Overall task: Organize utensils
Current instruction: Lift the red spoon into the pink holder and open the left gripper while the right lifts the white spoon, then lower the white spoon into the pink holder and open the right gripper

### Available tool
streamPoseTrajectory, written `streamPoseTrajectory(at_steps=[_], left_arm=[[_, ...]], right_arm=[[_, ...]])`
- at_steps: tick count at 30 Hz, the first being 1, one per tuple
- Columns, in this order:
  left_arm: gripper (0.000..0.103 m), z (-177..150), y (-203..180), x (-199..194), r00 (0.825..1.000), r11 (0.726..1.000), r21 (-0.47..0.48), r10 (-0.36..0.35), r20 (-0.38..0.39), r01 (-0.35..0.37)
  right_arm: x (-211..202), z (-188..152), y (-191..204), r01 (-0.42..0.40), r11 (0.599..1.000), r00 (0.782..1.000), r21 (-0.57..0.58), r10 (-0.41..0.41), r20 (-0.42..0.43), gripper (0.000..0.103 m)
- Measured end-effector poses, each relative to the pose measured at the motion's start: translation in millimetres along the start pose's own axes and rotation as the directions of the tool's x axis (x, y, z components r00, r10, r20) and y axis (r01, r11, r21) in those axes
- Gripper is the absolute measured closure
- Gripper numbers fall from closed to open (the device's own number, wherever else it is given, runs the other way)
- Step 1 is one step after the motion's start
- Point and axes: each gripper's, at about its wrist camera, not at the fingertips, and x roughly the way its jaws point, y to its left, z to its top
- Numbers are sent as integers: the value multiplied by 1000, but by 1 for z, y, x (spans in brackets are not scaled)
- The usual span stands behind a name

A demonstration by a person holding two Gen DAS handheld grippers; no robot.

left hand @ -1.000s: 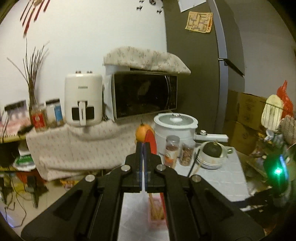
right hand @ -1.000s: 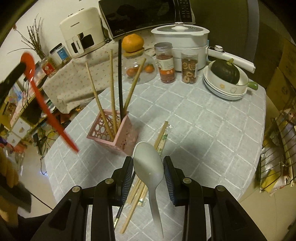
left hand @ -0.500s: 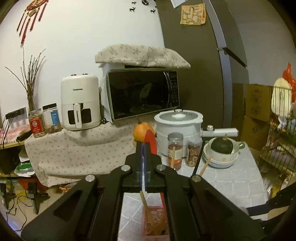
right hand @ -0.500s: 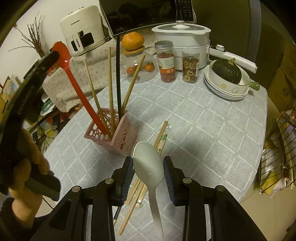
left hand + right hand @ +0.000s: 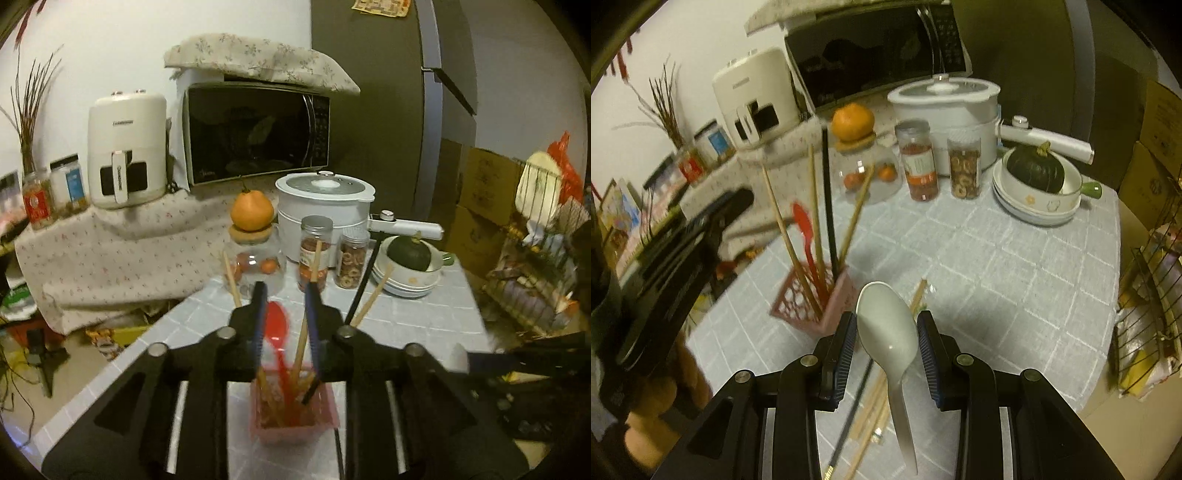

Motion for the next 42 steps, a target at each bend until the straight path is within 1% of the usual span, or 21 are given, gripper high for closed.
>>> streamPoseTrajectory(at_steps=[2,4,5,6,7,8,9,10,13,15,20,22,24,27,28,30,32,36,39,42], left_arm=[[77,2,6,-6,999,1000,-19,-12,-34,11],[74,1,14,-10,997,999,-35,-5,-71,2],[72,1,18,-12,995,999,-41,8,-101,-12],[67,0,23,-12,991,998,-46,24,-131,-30],[64,-2,28,-11,985,997,-55,43,-168,-53],[63,-5,35,-11,974,995,-63,63,-219,-79],[63,-8,39,-10,964,994,-66,71,-256,-91],[62,-12,44,-8,950,993,-66,77,-304,-101],[60,-26,57,-2,913,991,-68,80,-399,-116],[60,-32,64,-1,898,990,-67,80,-432,-121],[58,-37,78,-2,882,991,-56,83,-464,-123],[53,-39,83,-3,873,990,-53,88,-479,-129],[53,-40,88,-1,866,989,-54,91,-491,-135],[53,-42,95,2,860,988,-78,77,-505,-134],[53,-42,97,2,858,988,-86,71,-508,-132],[53,-43,98,3,856,987,-89,68,-512,-131],[53,-44,99,3,854,987,-88,69,-516,-133],[53,-45,104,3,850,986,-96,69,-522,-139],[53,-47,105,4,849,984,-106,65,-524,-141],[53,-48,105,5,850,984,-116,55,-524,-136]], right_arm=[[-3,4,4,-8,1000,999,9,7,39,68],[-5,8,8,-19,1000,997,19,17,79,68],[-6,11,11,-26,999,994,26,23,103,68],[-6,13,13,-30,999,993,30,26,118,68],[-6,17,17,-38,998,988,43,31,149,68],[-7,19,18,-43,998,985,53,33,170,68],[-9,23,22,-55,996,977,72,39,210,68],[-9,26,26,-61,995,970,85,39,239,68],[-10,34,39,-77,992,952,96,45,304,68],[-8,40,53,-74,994,938,81,42,344,68],[-1,48,79,-27,999,910,42,7,414,68],[5,50,87,-1,999,900,35,-15,437,68],[8,49,94,39,999,888,26,-46,457,68],[11,48,101,68,998,874,16,-67,482,68],[12,48,104,81,997,864,13,-77,497,68],[14,49,105,91,996,857,15,-86,509,68],[18,49,105,87,996,858,27,-89,506,68],[27,46,101,78,995,867,60,-97,489,67],[30,42,103,81,995,868,53,-97,486,67],[32,41,103,79,996,878,40,-88,470,66]])
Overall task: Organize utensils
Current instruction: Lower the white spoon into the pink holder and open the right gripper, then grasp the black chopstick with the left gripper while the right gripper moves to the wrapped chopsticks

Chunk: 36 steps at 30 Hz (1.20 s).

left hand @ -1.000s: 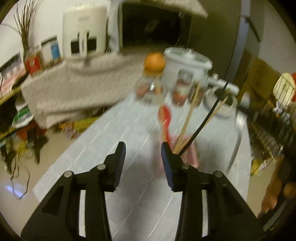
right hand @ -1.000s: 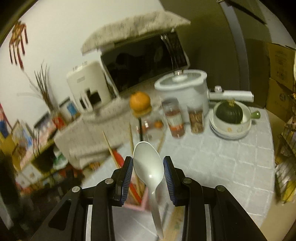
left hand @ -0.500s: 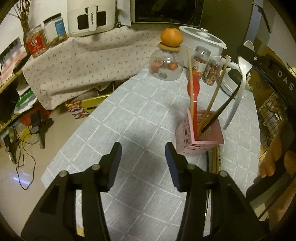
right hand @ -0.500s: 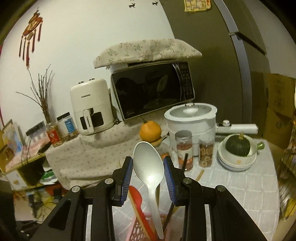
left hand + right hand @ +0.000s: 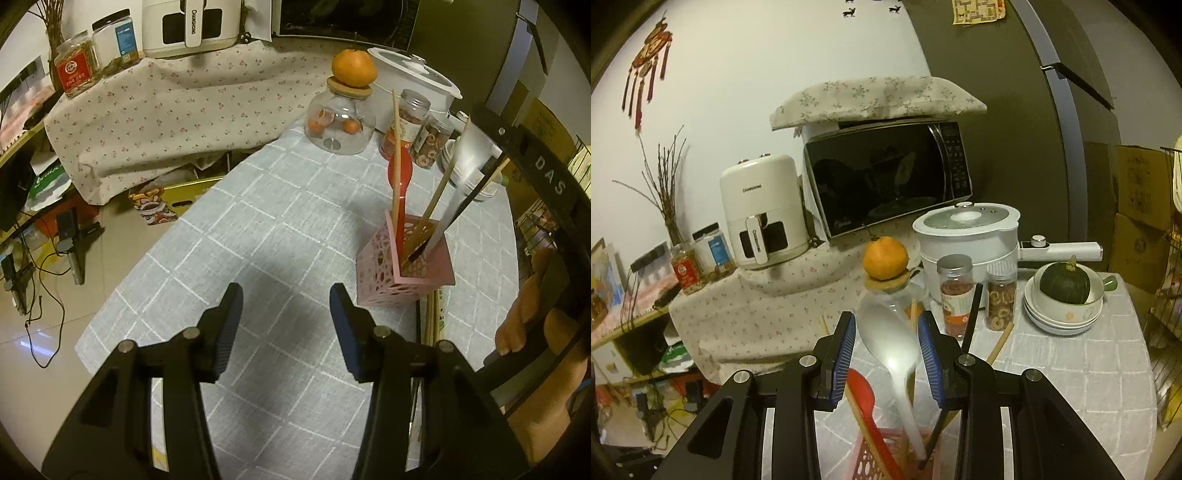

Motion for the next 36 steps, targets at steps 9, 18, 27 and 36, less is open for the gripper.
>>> streamPoseTrajectory(at_steps=[9,18,27,36], left_arm=[[52,-3,-13,4,999,999,3,-42,-29,42],[28,-14,-37,15,992,997,42,-67,-105,71],[26,-27,-50,39,969,993,6,-114,-219,118],[26,-50,-73,72,935,988,-31,-151,-322,149]], right_arm=[[-19,10,-14,-32,999,997,-11,31,-74,54],[-39,8,-52,9,989,963,-145,-48,-266,42],[-36,-19,-97,35,993,882,-114,-85,-463,33],[-23,-59,-114,51,981,738,-189,-164,-654,30]])
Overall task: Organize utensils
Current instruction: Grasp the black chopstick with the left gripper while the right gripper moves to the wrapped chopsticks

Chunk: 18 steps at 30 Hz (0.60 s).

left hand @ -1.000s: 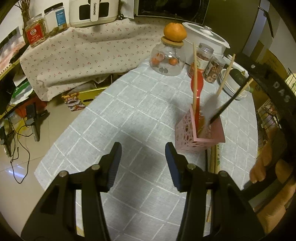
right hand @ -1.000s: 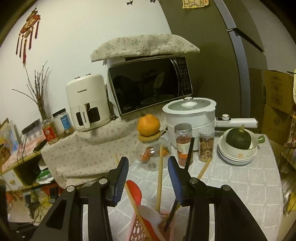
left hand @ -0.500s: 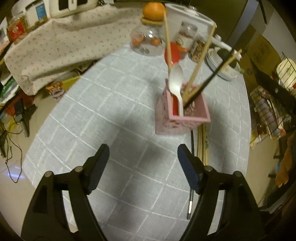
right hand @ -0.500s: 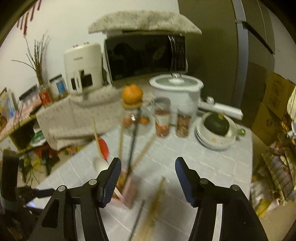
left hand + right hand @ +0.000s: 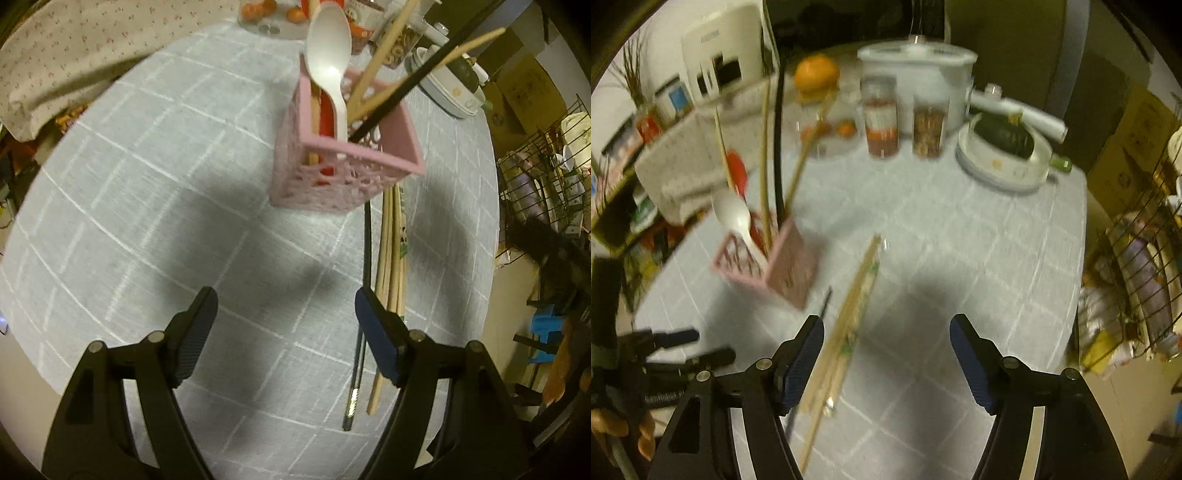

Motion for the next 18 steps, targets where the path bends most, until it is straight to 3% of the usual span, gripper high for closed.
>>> streamPoseTrajectory(at_steps=[2,6,8,10,13,18], left_arm=[[26,1,-5,3,1000,1000,-13,-10,14,10],[28,1,-17,12,998,997,-39,-61,29,62],[35,0,-25,17,996,996,-43,-81,42,82],[53,0,-31,23,992,992,-46,-114,46,116],[71,2,-41,30,988,988,-38,-145,52,148],[82,6,-51,40,984,985,-12,-169,52,170]], right_arm=[[15,-7,-2,22,999,996,-39,-26,-87,30],[31,-15,-13,38,998,987,-40,-44,-158,30],[33,-17,-18,29,999,984,-26,-33,-174,30],[33,-18,-23,18,1000,983,-16,-20,-183,30],[33,-18,-27,17,1000,982,-10,-19,-186,30],[35,-18,-30,10,1000,981,-10,-12,-195,30]])
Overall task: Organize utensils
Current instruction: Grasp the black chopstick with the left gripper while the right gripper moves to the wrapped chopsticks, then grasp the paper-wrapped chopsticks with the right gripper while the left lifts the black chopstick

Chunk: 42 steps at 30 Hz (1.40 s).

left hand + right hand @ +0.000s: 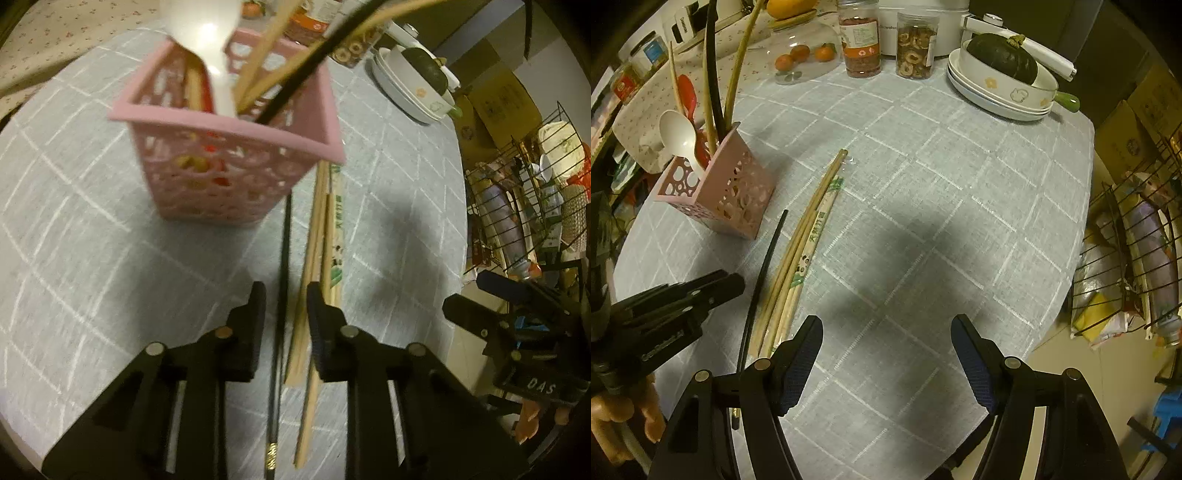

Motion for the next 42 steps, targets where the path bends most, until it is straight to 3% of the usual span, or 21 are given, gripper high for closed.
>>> streamPoseTrajectory(at_steps=[9,16,24,29,31,35,38,40,42], left_arm=[[96,0,-1,22,997,998,18,63,-46,-62],[97,-5,7,1,993,995,57,89,-72,-85],[97,-18,31,-11,970,993,87,100,-223,-83],[95,-13,35,-16,982,995,65,85,-172,-75],[84,-7,34,-18,987,996,57,79,-137,-72],[82,0,30,-6,988,996,46,83,-127,-78],[82,0,27,1,986,993,54,110,-126,-103],[98,0,24,3,982,990,61,135,-132,-127],[97,0,21,5,981,989,71,135,-138,-126]], right_arm=[[3,-4,-8,9,1000,1000,7,-9,-7,30],[2,-3,-9,0,1000,1000,25,0,-4,30],[4,0,3,-4,1000,1000,8,4,-1,30],[4,2,9,-9,1000,1000,1,9,1,30],[4,2,10,-10,1000,1000,-1,10,2,30],[5,1,10,-9,1000,1000,3,9,-5,30],[7,1,6,-8,1000,1000,16,8,-10,30],[8,1,4,-8,1000,1000,25,9,-12,30],[9,1,2,-14,999,1000,38,14,-16,30]])
